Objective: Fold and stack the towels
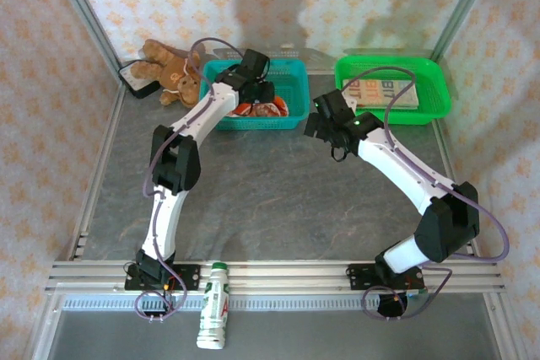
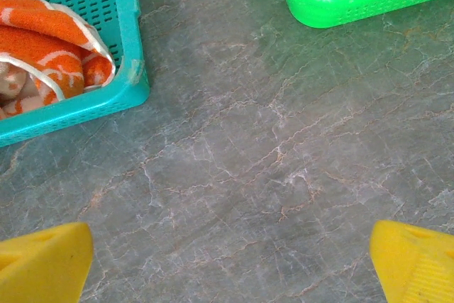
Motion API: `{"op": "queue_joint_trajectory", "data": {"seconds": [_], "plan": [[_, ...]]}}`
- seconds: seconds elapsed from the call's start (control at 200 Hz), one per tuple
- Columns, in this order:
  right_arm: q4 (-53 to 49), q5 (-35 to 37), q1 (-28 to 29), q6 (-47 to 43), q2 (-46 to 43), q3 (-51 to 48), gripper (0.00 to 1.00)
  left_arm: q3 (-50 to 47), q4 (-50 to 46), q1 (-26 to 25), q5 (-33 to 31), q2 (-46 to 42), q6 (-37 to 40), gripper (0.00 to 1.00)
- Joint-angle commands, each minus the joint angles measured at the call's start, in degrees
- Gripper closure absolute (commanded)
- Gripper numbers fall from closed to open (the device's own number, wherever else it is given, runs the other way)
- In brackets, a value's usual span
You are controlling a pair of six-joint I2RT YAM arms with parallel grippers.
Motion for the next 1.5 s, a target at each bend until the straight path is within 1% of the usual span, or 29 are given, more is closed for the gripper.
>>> {"op": "queue_joint_trajectory", "data": {"seconds": [0.0,0.155,0.245,0.32,0.365,0.385,0.591,0.726,0.881,1.106,1.126,1.161,1.181,1.301,1.351,1.396,1.496], "plan": [[-0.81,1.08,0.33,0.94,-0.13,0.81,0.01,2.53,-2.64,0.2,-1.09,3.48,1.88,0.53],[-1.01,1.24,0.24,1.15,-0.36,0.71,0.01,2.63,-4.65,-0.44,-2.73,4.14,2.81,0.55],[-0.9,1.15,0.29,1.23,-0.31,0.68,0.01,1.74,-4.74,-0.67,-3.82,3.79,3.46,0.62],[-0.86,1.01,0.32,1.43,-0.22,0.69,0.01,1.21,-4.43,-0.6,-4.62,3.3,3.69,0.79],[-0.77,0.83,0.28,1.53,-0.17,0.65,0.01,1.1,-4.36,-0.66,-5.32,2.98,3.83,0.92],[-0.72,0.77,0.34,1.47,-0.13,0.66,0.01,1.03,-4.3,-0.65,-5.69,2.8,3.99,1.0],[-0.7,0.64,0.32,1.69,-0.7,0.39,0.01,-1.81,-1.64,-0.67,-7.92,-2.18,3.52,1.0],[-0.59,0.77,0.37,1.79,-1.18,-0.07,0.01,-3.35,0.9,-0.67,-8.01,-6.04,2.32,1.0],[-0.38,0.57,0.37,1.94,-0.97,-0.23,0.01,-1.94,0.42,-0.66,-6.46,-6.72,1.23,1.0],[-0.32,0.64,0.38,1.84,-0.93,-0.37,0.01,-1.97,0.42,-0.66,-6.33,-6.96,1.59,1.0],[-0.28,0.57,0.37,1.76,-0.92,-0.34,0.01,-1.72,0.07,-0.6,-6.47,-6.69,1.66,0.93],[-0.23,0.47,0.39,1.73,-0.84,-0.34,0.01,-1.04,-0.49,-0.68,-6.31,-5.97,2.16,0.72],[-0.17,0.47,0.37,1.72,-0.7,-0.26,0.01,-0.58,-0.97,-0.54,-6.26,-5.43,2.52,0.63],[-0.33,0.14,0.37,1.62,-0.31,0.1,0.01,1.73,-3.84,-0.63,-6.56,-2.36,4.46,0.43],[-0.42,0.12,0.37,1.5,-0.22,0.4,0.01,2.02,-4.41,-0.67,-7.02,-1.38,5.13,0.29],[-0.51,0.27,0.39,1.36,-0.13,0.45,0.01,2.09,-4.77,-0.6,-7.26,-0.58,5.74,0.26],[-0.74,0.38,0.37,1.28,-0.09,0.61,0.01,2.13,-5.23,-0.83,-7.94,0.67,6.52,0.26]]}}
